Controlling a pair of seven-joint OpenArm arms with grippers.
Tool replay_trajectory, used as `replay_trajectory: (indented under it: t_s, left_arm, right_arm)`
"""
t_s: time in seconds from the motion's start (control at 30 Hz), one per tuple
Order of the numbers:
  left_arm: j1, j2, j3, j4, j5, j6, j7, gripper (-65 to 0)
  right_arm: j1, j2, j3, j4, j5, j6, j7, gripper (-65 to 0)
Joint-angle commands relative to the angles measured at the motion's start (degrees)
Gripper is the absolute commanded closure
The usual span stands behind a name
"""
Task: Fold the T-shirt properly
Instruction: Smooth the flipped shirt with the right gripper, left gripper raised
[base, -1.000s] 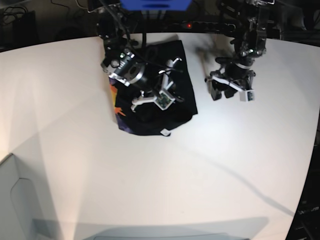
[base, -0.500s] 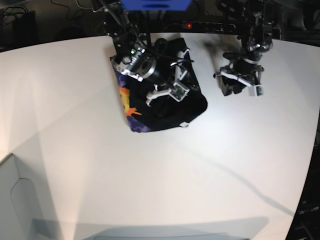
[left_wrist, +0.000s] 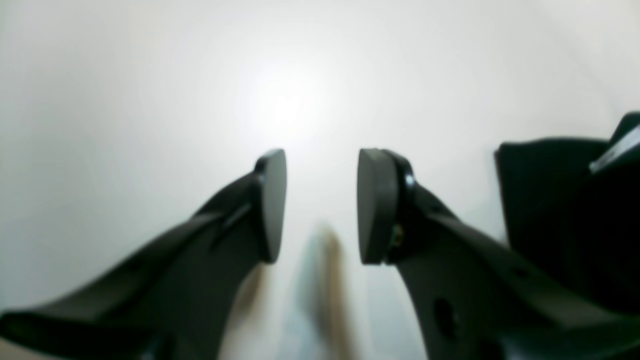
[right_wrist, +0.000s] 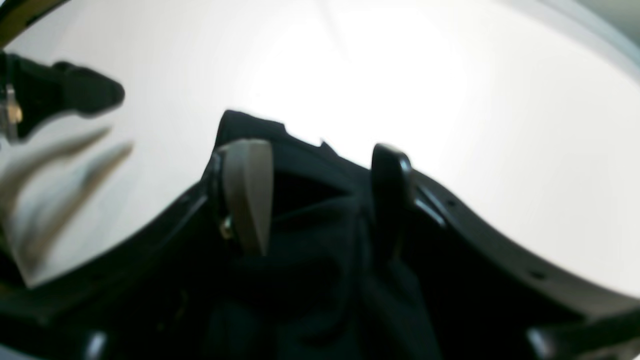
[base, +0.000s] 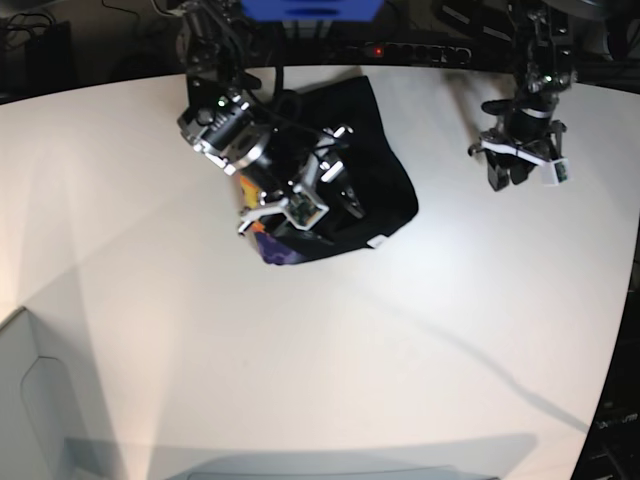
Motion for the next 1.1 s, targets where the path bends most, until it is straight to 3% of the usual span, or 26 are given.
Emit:
replay_trajectory:
  t_s: [0.0,0.13,0.33,0.47,0.6,0.73,1.07]
  left_arm:
    - [0.0,-0.7,-0.5,1.3,-0.2,-0.4,-1.3,-22.9]
    - [-0.2,-0.7,-0.5,1.3,-0.2,-0.4,-1.3,-23.0]
    - [0.0,-0.7,-0.5,1.0,-0.2,-0.4,-1.3,-23.0]
    - [0.0,-0.8,-0.6,1.1,-0.2,-0.4,-1.3,-23.0]
    - [-0.1,-0.8,-0.6,1.2,-0.2,-0.4,-1.3,-23.0]
    - [-0.2,-0.9,-0.6,1.2,-0.2,-0.4,-1.3,-23.0]
    - [0.0,-0.9,-0.6,1.2,-0.2,-0.4,-1.3,-23.0]
  right_arm:
    - [0.8,-0.6,-0.2,0.0,1.0,0.6,1.6,-33.0]
    - [2.2,-0.6,-0.4,-5.7,0.8,0.6,1.4,-33.0]
    - [-0.3,5.5,-6.9,-6.5,1.1,0.6,1.9,-32.3]
    - [-2.2,8.8,-10.8,-4.7,1.1,0.6,1.9,-25.9]
    - [-4.0,9.1,-10.1,1.3,1.1,0.6,2.0,-24.3]
    - [-4.3,8.9,-8.2,5.9,1.1,0.6,2.0,-28.5]
    - [3.6,9.2,-7.9,-3.2,0.7,0.6,1.4,-32.9]
